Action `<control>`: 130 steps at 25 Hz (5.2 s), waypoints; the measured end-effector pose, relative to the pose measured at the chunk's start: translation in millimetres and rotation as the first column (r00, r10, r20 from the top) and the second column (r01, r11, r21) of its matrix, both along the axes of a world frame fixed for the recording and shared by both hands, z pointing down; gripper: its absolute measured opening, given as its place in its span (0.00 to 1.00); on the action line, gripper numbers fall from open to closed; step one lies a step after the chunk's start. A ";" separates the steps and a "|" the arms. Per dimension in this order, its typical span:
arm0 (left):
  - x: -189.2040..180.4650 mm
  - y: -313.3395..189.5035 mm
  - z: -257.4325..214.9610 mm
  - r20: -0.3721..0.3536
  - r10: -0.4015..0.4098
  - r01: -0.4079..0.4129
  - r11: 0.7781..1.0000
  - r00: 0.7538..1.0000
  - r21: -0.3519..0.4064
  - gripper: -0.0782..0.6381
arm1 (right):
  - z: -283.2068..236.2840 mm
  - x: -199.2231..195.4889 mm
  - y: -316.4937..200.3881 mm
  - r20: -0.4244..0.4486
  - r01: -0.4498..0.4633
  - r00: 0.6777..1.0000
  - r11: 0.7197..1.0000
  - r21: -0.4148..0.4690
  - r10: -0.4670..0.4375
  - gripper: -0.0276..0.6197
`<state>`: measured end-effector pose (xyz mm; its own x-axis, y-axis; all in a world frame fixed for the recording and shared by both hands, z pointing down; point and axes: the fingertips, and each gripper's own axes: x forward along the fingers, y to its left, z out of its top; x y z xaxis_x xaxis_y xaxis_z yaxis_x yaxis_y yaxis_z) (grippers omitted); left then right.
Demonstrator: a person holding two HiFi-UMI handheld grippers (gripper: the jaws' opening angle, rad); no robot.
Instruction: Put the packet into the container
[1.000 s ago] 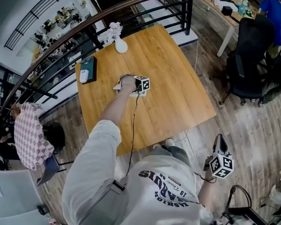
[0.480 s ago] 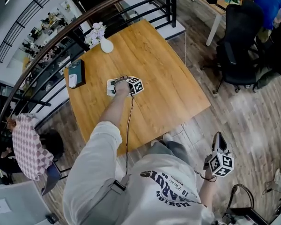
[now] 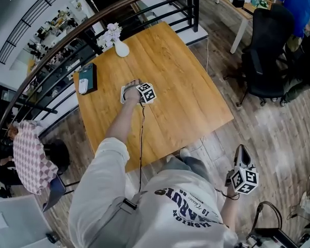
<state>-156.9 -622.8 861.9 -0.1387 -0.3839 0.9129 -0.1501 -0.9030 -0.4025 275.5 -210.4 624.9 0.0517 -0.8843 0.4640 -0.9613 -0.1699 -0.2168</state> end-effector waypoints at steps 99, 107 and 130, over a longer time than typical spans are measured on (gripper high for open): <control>-103.4 423.4 -434.7 -0.940 0.299 0.812 0.501 0.163 0.300 0.12 | -132.9 -368.9 -82.1 -0.188 0.750 0.648 0.577 0.323 -0.738 0.06; -51.4 480.9 -443.4 -0.933 0.315 0.810 0.493 0.175 0.318 0.12 | -140.6 -319.5 -23.1 -0.181 0.748 0.645 0.565 0.347 -0.742 0.06; 159.5 741.3 -408.0 -0.971 0.228 0.825 0.533 0.076 0.190 0.12 | -111.8 -130.0 237.6 -0.135 0.748 0.638 0.570 0.338 -0.758 0.06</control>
